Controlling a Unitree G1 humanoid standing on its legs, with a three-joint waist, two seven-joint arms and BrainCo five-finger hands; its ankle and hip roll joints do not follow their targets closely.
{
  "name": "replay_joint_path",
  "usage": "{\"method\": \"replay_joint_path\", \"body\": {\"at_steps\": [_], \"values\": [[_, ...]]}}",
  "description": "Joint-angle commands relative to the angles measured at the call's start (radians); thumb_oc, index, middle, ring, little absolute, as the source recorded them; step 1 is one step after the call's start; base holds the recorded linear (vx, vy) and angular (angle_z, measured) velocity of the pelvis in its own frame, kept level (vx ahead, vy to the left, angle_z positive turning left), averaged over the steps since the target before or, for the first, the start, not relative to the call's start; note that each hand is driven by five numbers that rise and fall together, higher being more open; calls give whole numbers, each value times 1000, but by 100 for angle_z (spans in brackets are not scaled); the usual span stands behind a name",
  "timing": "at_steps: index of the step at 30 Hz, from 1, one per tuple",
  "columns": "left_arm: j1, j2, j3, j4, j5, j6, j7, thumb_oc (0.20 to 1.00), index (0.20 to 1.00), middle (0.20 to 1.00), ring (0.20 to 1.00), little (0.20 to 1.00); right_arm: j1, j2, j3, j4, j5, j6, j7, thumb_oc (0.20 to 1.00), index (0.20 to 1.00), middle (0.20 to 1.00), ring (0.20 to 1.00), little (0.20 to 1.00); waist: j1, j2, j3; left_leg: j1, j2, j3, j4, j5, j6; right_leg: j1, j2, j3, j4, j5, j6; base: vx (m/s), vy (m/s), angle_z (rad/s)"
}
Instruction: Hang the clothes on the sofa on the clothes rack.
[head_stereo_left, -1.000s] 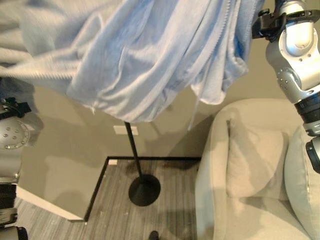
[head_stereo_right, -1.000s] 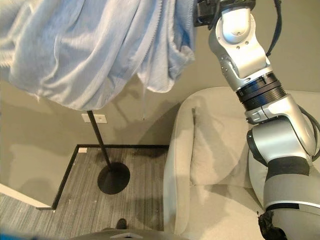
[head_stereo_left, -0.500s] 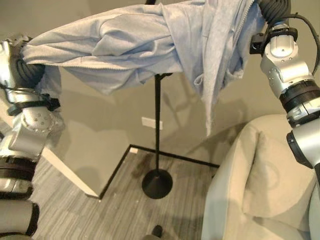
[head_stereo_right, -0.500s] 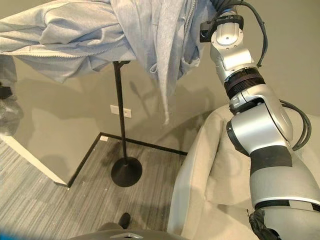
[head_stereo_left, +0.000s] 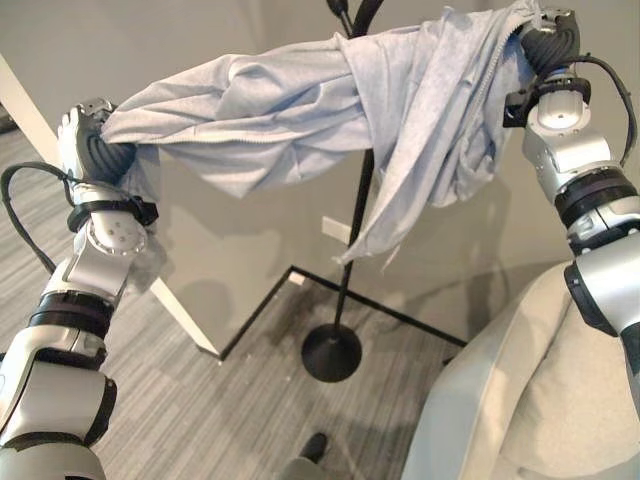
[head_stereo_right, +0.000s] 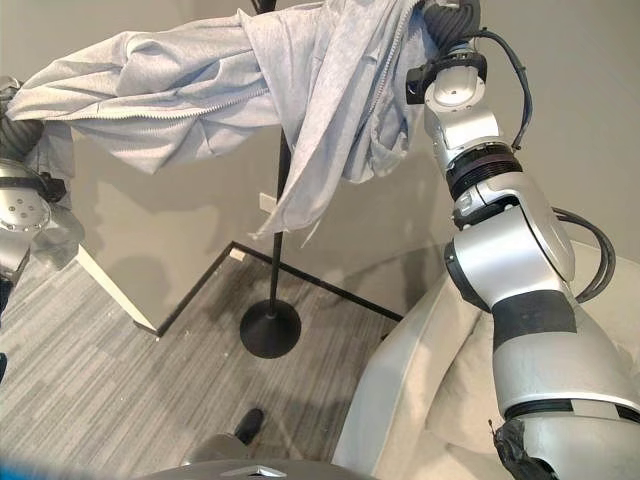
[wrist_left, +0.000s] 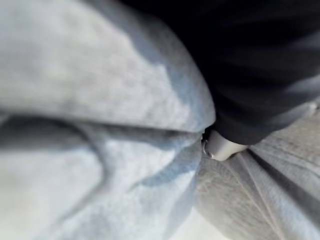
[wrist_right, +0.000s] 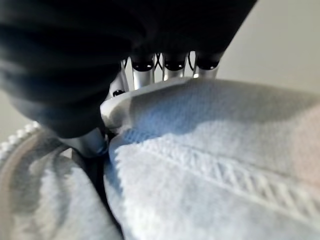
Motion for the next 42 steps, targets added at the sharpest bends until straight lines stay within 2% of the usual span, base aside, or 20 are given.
{"method": "replay_joint_path", "body": {"at_steps": [1, 3, 4, 6, 8, 9, 10, 11, 19, 20, 21, 22, 27, 31, 42], "values": [[-150, 27, 10, 121, -98, 25, 3, 200, 200, 200, 200, 200, -178, -118, -11, 85, 21, -14, -82, 200, 200, 200, 200, 200, 61, -12, 32, 54, 36, 4, -40, -109, -23, 42, -65, 53, -38, 463, 16, 78, -46, -5], [-174, 5, -6, 180, -110, 32, -9, 200, 200, 200, 200, 200, -151, -92, -28, 90, 17, -11, -82, 200, 200, 200, 200, 200, 71, -13, 44, 39, 39, 6, -40, -108, -25, 30, -63, 58, -38, 481, 16, 12, 5, -3], [-188, -7, -15, 204, -119, 34, -13, 200, 200, 200, 200, 200, -144, -80, -30, 94, 16, -9, -84, 200, 200, 200, 200, 200, 76, -13, 54, 22, 29, 7, -40, -81, -20, 14, -72, 55, -38, 504, 16, -71, 65, -9], [-196, -49, -23, 246, -138, 35, -24, 200, 200, 200, 200, 200, -118, -25, -39, 109, 9, 1, -86, 200, 200, 200, 200, 200, 80, -13, 74, 2, 31, 10, -40, -77, -21, -2, -72, 60, -38, 518, 16, -50, 46, -10], [-189, -59, -25, 246, -138, 35, -26, 200, 200, 200, 200, 200, -106, -13, -46, 114, 10, 2, -87, 200, 200, 200, 200, 200, 83, -13, 80, -2, 31, 12, -40, -78, -21, -6, -72, 62, -38, 521, 16, -8, 12, 2], [-162, -88, -15, 197, -140, 30, -19, 200, 200, 200, 200, 200, -76, -2, -66, 130, 7, 7, -90, 200, 200, 200, 200, 200, 93, -12, 99, -15, 25, 10, -40, -75, -19, -14, -77, 58, -38, 525, 16, 57, -30, 4], [-158, -87, -13, 195, -139, 31, -18, 200, 200, 200, 200, 200, -74, 0, -66, 129, 7, 8, -90, 200, 200, 200, 200, 200, 92, -12, 93, -5, 35, 9, -40, -102, -24, -5, -68, 65, -38, 507, 16, -37, 32, 1], [-116, -109, 8, 148, -146, 22, -16, 200, 200, 200, 200, 200, -42, 3, -84, 134, 0, 12, -96, 200, 200, 200, 200, 200, 104, -9, 117, -22, 20, 8, -40, -75, -16, -18, -81, 61, -38, 534, 16, -33, 19, 1], [78, -181, 83, -156, -159, -33, -10, 200, 200, 200, 200, 200, 126, 75, -137, 111, -18, 24, -93, 200, 200, 200, 200, 200, 114, 9, 163, -23, 11, 30, -40, -78, -3, -38, -101, 84, -38, 548, 16, -52, 14, -7], [94, -187, 88, -175, -159, -35, -10, 438, 438, 438, 438, 438, 138, 84, -134, 103, -21, 24, -91, 200, 200, 200, 200, 200, 111, 11, 163, -21, 10, 32, -40, -80, -2, -39, -103, 87, -38, 549, 16, -28, 11, -17], [96, -187, 89, -177, -159, -34, -10, 592, 592, 592, 592, 592, 139, 85, -134, 102, -21, 25, -91, 200, 200, 200, 200, 200, 111, 11, 162, -20, 10, 33, -40, -80, -1, -39, -104, 87, -38, 549, 16, -24, 5, -17], [113, -194, 97, -204, -157, -37, -8, 1000, 1000, 1000, 1000, 1000, 154, 97, -137, 92, -24, 24, -90, 200, 200, 200, 200, 200, 108, 13, 164, -18, 9, 36, -40, -81, 0, -39, -107, 88, -38, 549, 16, -29, 3, -14], [201, -243, 126, -308, -180, -52, -32, 1000, 1000, 1000, 1000, 1000, 211, 147, -140, 48, -48, 27, -84, 200, 200, 200, 200, 200, 92, 26, 166, -3, -2, 40, -40, -85, 9, -34, -115, 95, -38, 555, 16, -44, 11, -6], [296, -289, 155, -352, -146, -48, -27, 1000, 1000, 1000, 1000, 1000, 274, 192, -160, 29, -73, 28, -80, 200, 200, 200, 200, 200, 77, 37, 159, 8, -12, 36, -40, -89, 16, -26, -127, 94, -38, 569, 16, -28, 9, -3], [471, -395, 193, -248, -188, -39, -47, 1000, 1000, 1000, 1000, 1000, 374, 279, -193, 5, -102, 25, -80, 200, 200, 200, 200, 200, 63, 61, 149, 24, -32, 30, -40, -93, 32, -17, -147, 90, -38, 598, 16, -18, 11, 2]]}}
